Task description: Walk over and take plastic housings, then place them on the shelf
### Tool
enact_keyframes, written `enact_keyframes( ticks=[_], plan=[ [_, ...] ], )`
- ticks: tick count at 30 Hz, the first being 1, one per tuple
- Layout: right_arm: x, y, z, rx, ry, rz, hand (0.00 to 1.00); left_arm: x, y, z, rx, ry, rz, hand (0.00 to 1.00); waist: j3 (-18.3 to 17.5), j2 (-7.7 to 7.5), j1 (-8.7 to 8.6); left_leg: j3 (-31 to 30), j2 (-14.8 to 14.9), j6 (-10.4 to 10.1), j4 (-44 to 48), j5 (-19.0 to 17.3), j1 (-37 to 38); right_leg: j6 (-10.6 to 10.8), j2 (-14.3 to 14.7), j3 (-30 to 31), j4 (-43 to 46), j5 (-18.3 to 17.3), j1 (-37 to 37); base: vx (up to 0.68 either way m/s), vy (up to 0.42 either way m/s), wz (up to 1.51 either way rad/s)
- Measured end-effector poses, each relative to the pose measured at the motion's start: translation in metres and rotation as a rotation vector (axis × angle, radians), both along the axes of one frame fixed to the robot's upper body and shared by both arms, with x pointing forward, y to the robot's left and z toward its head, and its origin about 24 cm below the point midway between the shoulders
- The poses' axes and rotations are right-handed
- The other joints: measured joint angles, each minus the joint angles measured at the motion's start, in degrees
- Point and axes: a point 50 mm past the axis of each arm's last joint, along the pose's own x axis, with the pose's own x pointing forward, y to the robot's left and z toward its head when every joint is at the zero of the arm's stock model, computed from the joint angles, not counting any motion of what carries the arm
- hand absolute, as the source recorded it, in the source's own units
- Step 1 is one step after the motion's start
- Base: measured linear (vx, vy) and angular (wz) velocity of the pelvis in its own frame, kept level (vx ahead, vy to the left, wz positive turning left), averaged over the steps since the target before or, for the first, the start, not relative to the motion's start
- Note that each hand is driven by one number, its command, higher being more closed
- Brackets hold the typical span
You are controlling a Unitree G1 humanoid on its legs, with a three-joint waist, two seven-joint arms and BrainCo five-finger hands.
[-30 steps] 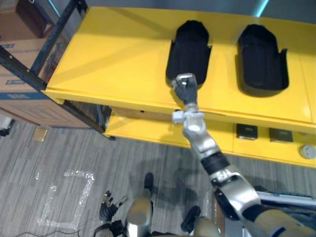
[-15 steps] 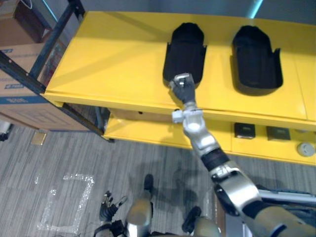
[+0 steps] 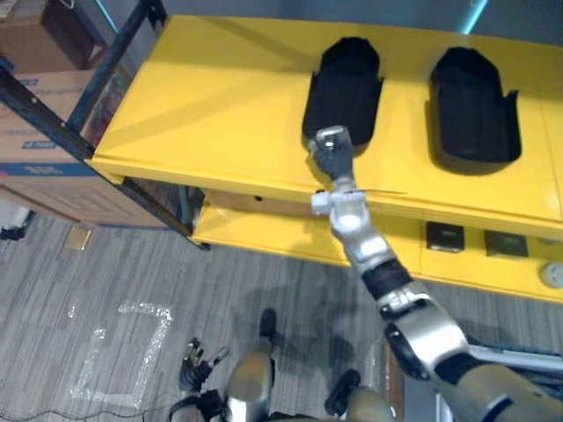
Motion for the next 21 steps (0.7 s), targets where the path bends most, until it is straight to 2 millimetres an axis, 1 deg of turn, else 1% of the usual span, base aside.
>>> enact_keyframes(
  ticks=[7,11,13,15,16,17,18,19,20,21],
  plan=[
    [0.006,-0.010,0.006,-0.010,-0.018,-0.041,1.00,0.001,-0.001,0.000,-0.003,0.000,-0.005,0.00,0.20,0.38,0.55,-0.37,-0.37,0.06,0.00,0.19,-0.45,0.03,-0.79,-0.13,1.75,-0.99,-0.97,-0.02,-0.036,0.04],
    [0.010,-0.021,-0.005,-0.038,0.029,-0.075,1.00,0.001,-0.002,0.000,-0.005,-0.003,-0.007,0.00,0.29,0.55,0.69,-0.40,-0.65,0.12,0.00,0.24,-1.10,0.22,-1.11,-0.29,2.08,-1.16,-1.60,0.00,-0.038,0.04],
    [0.010,-0.019,-0.003,-0.036,0.018,-0.063,1.00,0.001,-0.002,0.000,-0.004,-0.004,-0.007,0.00,0.29,0.55,0.72,-0.37,-0.68,0.14,0.00,0.25,-1.20,0.22,-1.14,-0.16,2.06,-1.15,-1.77,0.01,-0.046,-0.02],
    [0.007,-0.012,0.000,-0.029,0.004,-0.024,1.00,0.003,-0.002,0.001,-0.005,-0.008,-0.008,0.00,0.29,0.55,0.70,-0.25,-0.61,0.13,0.01,0.25,-1.13,0.22,-1.08,-0.01,1.82,-1.15,-1.74,0.02,-0.055,-0.05],
    [0.004,-0.006,0.006,-0.016,-0.024,0.015,0.00,0.004,-0.002,0.001,-0.005,-0.011,-0.009,0.00,0.29,0.55,0.64,-0.11,-0.49,0.13,0.01,0.25,-1.09,0.21,-0.93,0.12,1.61,-1.14,-1.74,0.01,-0.063,-0.06],
    [-0.004,0.004,0.014,-0.002,-0.070,0.065,0.00,0.005,-0.002,0.001,-0.004,-0.014,-0.011,0.00,0.29,0.54,0.54,0.09,-0.32,0.11,0.01,0.23,-1.03,0.19,-0.72,0.28,1.35,-1.12,-1.71,0.01,-0.065,-0.07],
    [-0.008,0.009,0.018,0.003,-0.094,0.093,0.00,0.005,-0.002,0.002,-0.004,-0.016,-0.011,0.00,0.28,0.53,0.44,0.42,-0.21,0.09,0.00,0.21,-0.99,0.18,-0.59,0.34,1.12,-1.11,-1.66,0.01,-0.066,-0.11],
    [-0.019,0.021,0.021,0.008,-0.133,0.156,0.00,0.006,-0.002,0.002,-0.003,-0.020,-0.011,0.00,0.26,0.50,0.32,0.91,0.15,-0.16,0.00,0.01,-0.60,0.11,-0.13,0.59,0.36,-0.87,-1.21,0.01,-0.071,-0.19],
    [-0.031,0.032,0.019,0.013,-0.148,0.220,0.00,0.006,-0.002,0.002,-0.001,-0.019,-0.011,0.00,0.14,0.25,-0.02,1.48,0.45,-0.37,-0.01,-0.30,0.19,0.08,0.38,1.15,-0.66,-0.58,-0.50,0.01,-0.073,-0.23],
    [-0.038,0.039,0.017,0.017,-0.153,0.256,0.00,0.005,-0.002,0.002,0.001,-0.022,-0.010,0.00,0.07,0.10,-0.44,1.73,0.62,-0.39,-0.02,-0.51,0.58,0.02,0.65,1.40,-1.11,-0.46,-0.08,0.02,-0.078,-0.31]
  ],
)
